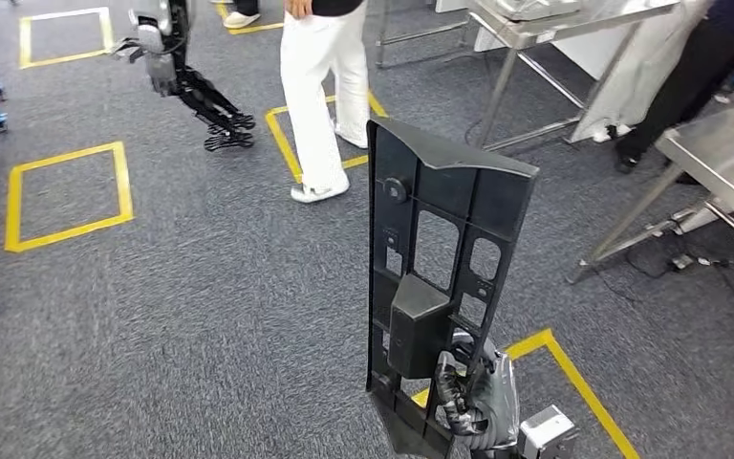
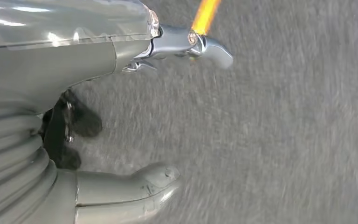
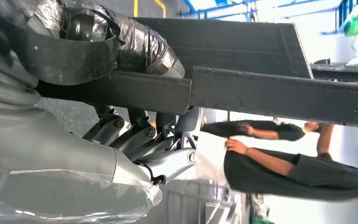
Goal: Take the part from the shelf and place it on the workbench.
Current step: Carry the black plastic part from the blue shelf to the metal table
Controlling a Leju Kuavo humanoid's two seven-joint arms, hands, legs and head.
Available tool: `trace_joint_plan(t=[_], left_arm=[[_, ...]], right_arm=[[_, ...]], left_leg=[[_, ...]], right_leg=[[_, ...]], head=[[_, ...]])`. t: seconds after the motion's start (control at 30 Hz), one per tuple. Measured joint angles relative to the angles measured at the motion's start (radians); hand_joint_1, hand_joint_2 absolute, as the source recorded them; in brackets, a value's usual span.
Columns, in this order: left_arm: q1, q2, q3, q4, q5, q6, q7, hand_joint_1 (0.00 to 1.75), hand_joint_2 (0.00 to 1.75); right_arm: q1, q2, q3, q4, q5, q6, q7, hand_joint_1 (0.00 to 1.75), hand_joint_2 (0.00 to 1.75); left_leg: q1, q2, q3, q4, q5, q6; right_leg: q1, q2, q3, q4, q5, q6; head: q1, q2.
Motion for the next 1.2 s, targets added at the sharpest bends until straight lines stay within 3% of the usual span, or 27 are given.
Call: trace_joint_plan(t=[0.07, 0.1, 0.13, 0.17, 0.23, 0.3, 0.33, 0.4, 0.47, 0.53, 0.6, 0.63, 0.7, 0.77, 0.83, 0.9, 0.97, 1.03, 1.1, 1.13, 1.17, 1.2], left_arm=[[0.013, -0.001, -0.009, -0.001, 0.005, -0.003, -0.005, 0.0, 1.75], [0.018, -0.001, -0.012, -0.002, 0.006, -0.005, -0.006, 0.0, 1.75], [0.022, -0.001, -0.014, -0.002, 0.006, -0.009, -0.007, 0.0, 1.75], [0.024, -0.002, -0.016, -0.002, 0.006, -0.013, -0.008, 0.0, 1.75], [0.027, -0.003, -0.021, -0.002, 0.005, -0.02, -0.008, 0.0, 1.75], [0.03, -0.004, -0.028, -0.003, 0.004, -0.022, -0.005, 0.0, 1.75], [0.032, -0.004, -0.034, -0.004, 0.005, -0.023, -0.002, 0.0, 1.75], [0.035, -0.004, -0.047, -0.009, 0.01, -0.025, 0.004, 0.0, 1.75], [0.04, -0.002, -0.056, -0.016, 0.017, -0.027, 0.006, 0.0, 1.75], [0.045, 0.0, -0.059, -0.02, 0.022, -0.027, 0.006, 0.0, 1.75], [0.047, 0.001, -0.06, -0.021, 0.024, -0.027, 0.008, 0.0, 1.75], [0.048, 0.002, -0.06, -0.021, 0.024, -0.028, 0.009, 0.0, 1.75], [0.048, 0.003, -0.06, -0.022, 0.026, -0.033, 0.012, 0.0, 1.75], [0.047, 0.003, -0.06, -0.024, 0.028, -0.037, 0.016, 0.0, 1.75], [0.045, 0.003, -0.062, -0.026, 0.029, -0.037, 0.018, 0.0, 1.75], [0.042, 0.002, -0.064, -0.027, 0.03, -0.037, 0.018, 0.0, 1.75], [0.042, 0.0, -0.065, -0.029, 0.03, -0.038, 0.018, 0.0, 1.75], [0.044, -0.001, -0.065, -0.031, 0.03, -0.041, 0.019, 0.0, 1.75], [0.048, -0.001, -0.064, -0.031, 0.027, -0.043, 0.022, 0.0, 1.75], [0.053, -0.001, -0.064, -0.033, 0.024, -0.045, 0.023, 0.0, 1.75], [0.06, -0.002, -0.066, -0.038, 0.022, -0.046, 0.025, 0.0, 1.75], [0.07, -0.002, -0.07, -0.044, 0.022, -0.048, 0.027, 0.0, 1.75]], right_arm=[[-0.004, 0.0, 0.001, 0.001, 0.004, -0.008, 0.001, 1.75, 1.75], [-0.004, 0.0, 0.001, 0.002, 0.006, -0.012, 0.001, 1.75, 1.75], [-0.003, 0.0, 0.001, 0.002, 0.009, -0.016, 0.001, 1.75, 1.75], [-0.004, 0.0, 0.002, 0.003, 0.011, -0.02, 0.001, 1.75, 1.75], [-0.005, 0.0, 0.002, 0.003, 0.015, -0.026, 0.001, 1.75, 1.75], [-0.007, 0.0, 0.004, 0.002, 0.019, -0.026, 0.001, 1.75, 1.75], [-0.007, 0.0, 0.004, 0.002, 0.021, -0.026, 0.0, 1.75, 1.75], [-0.005, 0.0, 0.006, 0.002, 0.026, -0.027, 0.0, 1.75, 1.75], [-0.006, 0.0, 0.009, 0.003, 0.029, -0.027, -0.001, 1.75, 1.75], [-0.011, 0.0, 0.014, 0.004, 0.03, -0.028, -0.001, 1.75, 1.75], [-0.013, 0.0, 0.018, 0.007, 0.03, -0.028, 0.001, 1.75, 1.75], [-0.012, 0.0, 0.019, 0.01, 0.031, -0.028, 0.002, 1.75, 1.75], [-0.012, 0.0, 0.02, 0.013, 0.033, -0.028, 0.002, 1.75, 1.75], [-0.014, 0.0, 0.021, 0.014, 0.034, -0.028, 0.002, 1.75, 1.75], [-0.016, 0.0, 0.022, 0.014, 0.035, -0.028, 0.002, 1.75, 1.75], [-0.016, 0.0, 0.023, 0.014, 0.035, -0.029, 0.002, 1.75, 1.75], [-0.016, 0.0, 0.023, 0.014, 0.036, -0.033, 0.002, 1.75, 1.75], [-0.019, -0.001, 0.023, 0.015, 0.036, -0.038, 0.002, 1.75, 1.75], [-0.018, -0.001, 0.024, 0.017, 0.039, -0.041, 0.002, 1.75, 1.75], [-0.015, -0.001, 0.024, 0.018, 0.042, -0.042, 0.001, 1.75, 1.75], [-0.01, -0.001, 0.024, 0.018, 0.046, -0.043, 0.0, 1.75, 1.75], [-0.006, -0.001, 0.024, 0.019, 0.05, -0.044, -0.002, 1.75, 1.75]], left_leg=[[-0.006, 0.034, -0.001, 0.0, -0.002, 0.005], [-0.009, 0.051, 0.0, 0.0, -0.004, 0.006], [-0.011, 0.066, 0.001, 0.0, -0.006, 0.007], [-0.014, 0.079, 0.003, 0.0, -0.008, 0.008], [-0.018, 0.102, 0.011, -0.001, -0.013, 0.005], [-0.02, 0.119, 0.016, -0.002, -0.017, -0.001], [-0.02, 0.128, 0.018, -0.004, -0.018, -0.004], [-0.018, 0.138, 0.026, -0.005, -0.023, -0.014], [-0.017, 0.096, 0.014, 0.037, -0.055, -0.023], [-0.013, 0.042, -0.038, 0.149, -0.113, -0.029], [-0.01, 0.029, -0.092, 0.25, -0.143, -0.035], [-0.009, 0.028, -0.102, 0.259, -0.133, -0.037], [-0.004, 0.017, -0.069, 0.168, -0.06, -0.04], [0.001, -0.032, -0.021, 0.052, -0.011, -0.041], [0.001, -0.06, -0.006, 0.016, -0.01, -0.034], [-0.001, -0.037, -0.005, 0.012, -0.006, -0.02], [0.001, -0.011, -0.004, 0.006, -0.002, -0.008], [-0.001, 0.017, -0.003, 0.004, -0.003, 0.001], [-0.004, 0.047, -0.003, 0.004, -0.007, 0.006], [-0.006, 0.062, -0.001, 0.004, -0.009, 0.006], [-0.007, 0.075, 0.002, 0.004, -0.012, 0.006], [-0.008, 0.088, 0.007, 0.004, -0.016, 0.005]], right_leg=[[-0.001, -0.033, -0.061, 0.124, -0.055, 0.004], [-0.002, -0.037, -0.075, 0.155, -0.06, 0.004], [-0.002, -0.039, -0.069, 0.146, -0.045, 0.002], [0.0, -0.044, -0.043, 0.101, -0.015, -0.003], [0.011, -0.08, 0.034, -0.039, 0.041, -0.02], [0.025, -0.111, 0.074, -0.115, 0.056, -0.035], [0.029, -0.111, 0.075, -0.12, 0.053, -0.039], [0.027, -0.087, 0.079, -0.133, 0.061, -0.044], [0.016, -0.064, 0.09, -0.152, 0.071, -0.05], [0.009, -0.041, 0.094, -0.159, 0.076, -0.054], [0.008, -0.015, 0.093, -0.157, 0.076, -0.055], [0.007, -0.001, 0.094, -0.154, 0.075, -0.053], [0.003, 0.028, 0.094, -0.145, 0.069, -0.046], [0.001, 0.056, 0.087, -0.127, 0.06, -0.033], [-0.001, 0.078, 0.075, -0.117, 0.057, -0.019], [-0.006, 0.094, 0.067, -0.116, 0.061, -0.009], [-0.003, 0.055, 0.05, -0.085, 0.041, -0.001], [0.0, -0.011, -0.001, 0.019, -0.015, 0.006], [-0.002, -0.034, -0.061, 0.139, -0.061, 0.011], [-0.003, -0.037, -0.073, 0.161, -0.06, 0.011], [-0.003, -0.04, -0.062, 0.141, -0.039, 0.009], [-0.002, -0.047, -0.033, 0.087, -0.005, 0.004]], head=[[0.0, 0.0], [0.0, 0.0], [0.0, 0.0], [0.0, 0.0], [0.0, 0.0], [0.0, 0.0], [0.0, 0.0], [0.0, 0.0], [0.0, 0.0], [-0.001, 0.0], [-0.001, 0.0], [-0.001, 0.0], [-0.001, 0.0], [0.0, 0.0], [0.0, 0.0], [0.0, 0.0], [0.0, 0.0], [0.001, 0.0], [0.001, 0.0], [0.001, 0.0], [0.001, 0.0], [0.001, 0.0]])
